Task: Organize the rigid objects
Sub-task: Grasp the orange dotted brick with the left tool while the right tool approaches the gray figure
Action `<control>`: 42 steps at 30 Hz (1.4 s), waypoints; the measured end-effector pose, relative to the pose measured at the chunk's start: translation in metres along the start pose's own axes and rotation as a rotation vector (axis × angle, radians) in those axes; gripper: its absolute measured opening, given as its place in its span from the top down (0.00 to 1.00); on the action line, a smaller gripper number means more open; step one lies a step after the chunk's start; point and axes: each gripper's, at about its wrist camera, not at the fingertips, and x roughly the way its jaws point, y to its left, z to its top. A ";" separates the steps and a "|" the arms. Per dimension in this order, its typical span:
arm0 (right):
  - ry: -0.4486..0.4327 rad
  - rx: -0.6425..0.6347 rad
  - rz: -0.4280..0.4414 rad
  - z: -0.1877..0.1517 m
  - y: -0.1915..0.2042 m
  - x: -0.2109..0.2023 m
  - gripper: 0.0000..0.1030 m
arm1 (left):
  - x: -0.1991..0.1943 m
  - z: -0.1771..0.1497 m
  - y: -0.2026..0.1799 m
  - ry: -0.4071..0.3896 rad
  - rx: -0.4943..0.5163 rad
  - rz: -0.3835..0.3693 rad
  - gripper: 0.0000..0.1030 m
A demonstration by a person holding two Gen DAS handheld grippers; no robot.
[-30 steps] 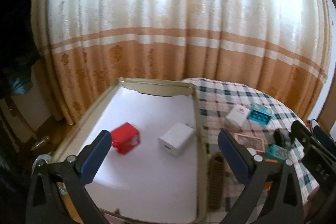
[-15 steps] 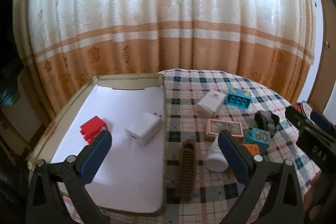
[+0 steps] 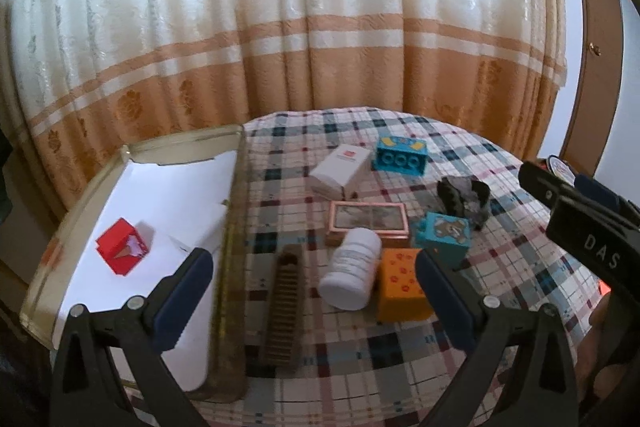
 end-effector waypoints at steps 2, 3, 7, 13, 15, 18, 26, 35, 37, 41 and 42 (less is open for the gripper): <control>0.007 0.004 -0.007 0.000 -0.004 0.000 0.16 | 0.002 -0.001 -0.002 0.012 0.003 -0.014 0.01; 0.012 0.011 -0.009 -0.001 -0.007 0.001 0.16 | 0.002 -0.001 -0.005 0.019 0.008 -0.021 0.01; 0.033 0.040 -0.015 -0.001 -0.017 0.004 0.16 | 0.003 -0.003 -0.015 0.040 0.017 -0.056 0.01; 0.047 0.072 -0.006 -0.001 -0.025 0.006 0.16 | 0.011 -0.005 -0.038 0.103 0.058 -0.118 0.14; 0.049 0.084 -0.003 -0.002 -0.028 0.006 0.16 | 0.016 -0.005 -0.043 0.124 0.069 -0.121 0.17; 0.054 0.102 0.003 -0.002 -0.033 0.007 0.16 | 0.023 -0.006 -0.045 0.155 0.052 -0.138 0.18; 0.068 0.123 0.016 -0.003 -0.036 0.010 0.16 | 0.043 -0.006 -0.049 0.230 0.032 -0.177 0.40; 0.100 0.140 0.020 -0.004 -0.040 0.016 0.16 | 0.054 -0.010 -0.043 0.282 -0.021 -0.201 0.55; 0.104 0.138 0.020 -0.004 -0.039 0.016 0.16 | 0.053 -0.010 -0.044 0.278 -0.017 -0.217 0.60; 0.118 0.142 0.023 -0.004 -0.041 0.019 0.16 | 0.051 -0.009 -0.039 0.267 -0.034 -0.235 0.62; 0.123 0.145 0.024 -0.004 -0.042 0.020 0.16 | 0.048 -0.008 -0.037 0.251 -0.041 -0.236 0.62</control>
